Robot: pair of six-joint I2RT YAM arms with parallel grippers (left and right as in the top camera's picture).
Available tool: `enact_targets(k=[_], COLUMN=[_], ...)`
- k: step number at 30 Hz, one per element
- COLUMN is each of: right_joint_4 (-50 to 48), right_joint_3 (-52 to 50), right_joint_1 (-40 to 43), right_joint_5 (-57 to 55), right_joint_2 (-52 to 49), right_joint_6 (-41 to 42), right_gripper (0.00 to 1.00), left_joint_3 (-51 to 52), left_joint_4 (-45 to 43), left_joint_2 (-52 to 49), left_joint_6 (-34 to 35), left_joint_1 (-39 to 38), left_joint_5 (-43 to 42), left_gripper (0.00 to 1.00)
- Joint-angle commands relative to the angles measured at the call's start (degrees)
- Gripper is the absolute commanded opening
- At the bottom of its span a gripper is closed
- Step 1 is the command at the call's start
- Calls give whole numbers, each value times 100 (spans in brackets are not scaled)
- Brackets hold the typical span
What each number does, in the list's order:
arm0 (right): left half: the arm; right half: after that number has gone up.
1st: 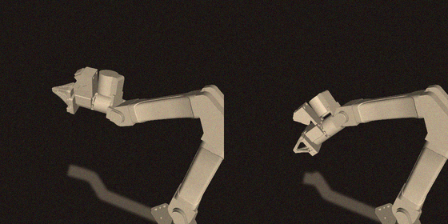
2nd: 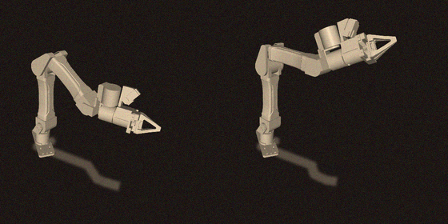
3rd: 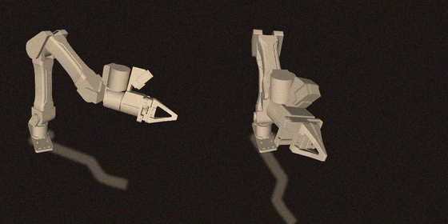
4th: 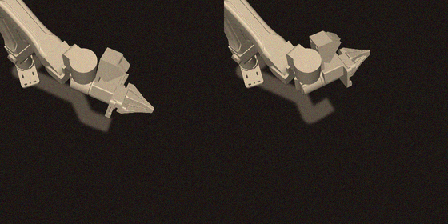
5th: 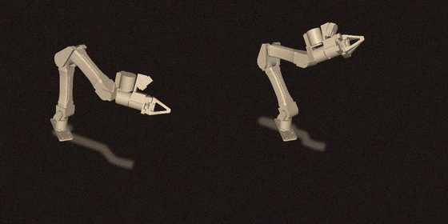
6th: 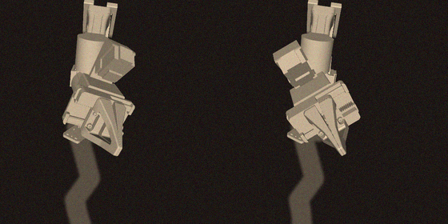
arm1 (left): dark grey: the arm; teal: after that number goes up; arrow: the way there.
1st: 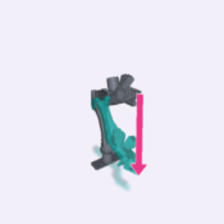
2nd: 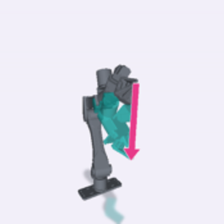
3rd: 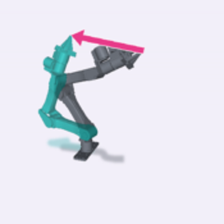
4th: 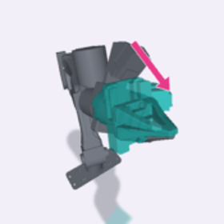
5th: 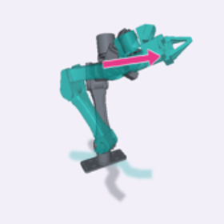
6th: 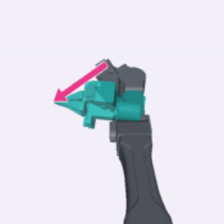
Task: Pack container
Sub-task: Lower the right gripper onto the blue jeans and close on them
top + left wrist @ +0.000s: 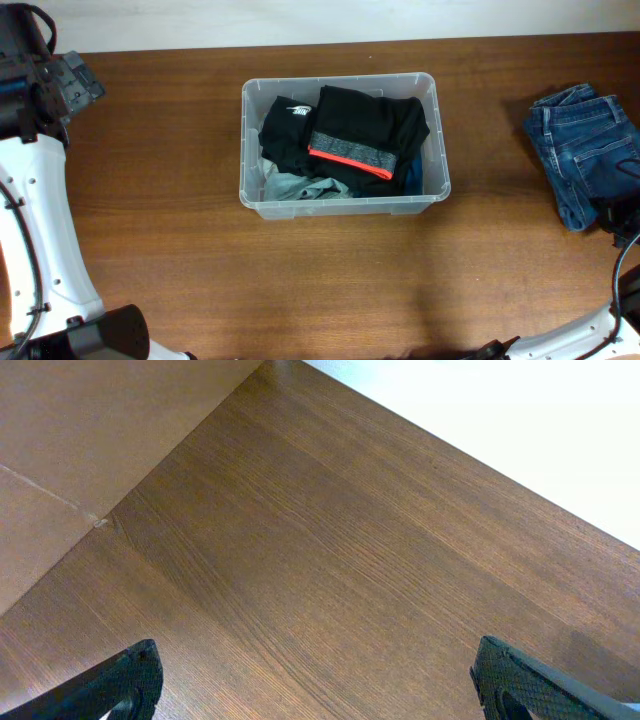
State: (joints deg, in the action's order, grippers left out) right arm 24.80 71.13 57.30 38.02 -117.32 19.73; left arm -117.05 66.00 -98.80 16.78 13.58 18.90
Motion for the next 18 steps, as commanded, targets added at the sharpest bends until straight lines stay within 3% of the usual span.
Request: enact_targets(k=[1, 12, 18], right_joint_4=[269, 315, 461], right_joint_3=[-131, -37, 151], right_joint_1=[-140, -402, -1021], right_joint_5=[9, -271, -684], right_joint_2=[-114, 1580, 2608], right_joint_6=[129, 170, 149], right_gripper=[4, 4, 4], left_joint_3=[-11, -11, -11], left_joint_4=[-13, -13, -13], left_joint_2=[68, 68, 68], left_joint_6=[55, 55, 55], left_joint_1=[9, 9, 9], left_joint_5=[24, 24, 24], left_gripper=[99, 100, 99])
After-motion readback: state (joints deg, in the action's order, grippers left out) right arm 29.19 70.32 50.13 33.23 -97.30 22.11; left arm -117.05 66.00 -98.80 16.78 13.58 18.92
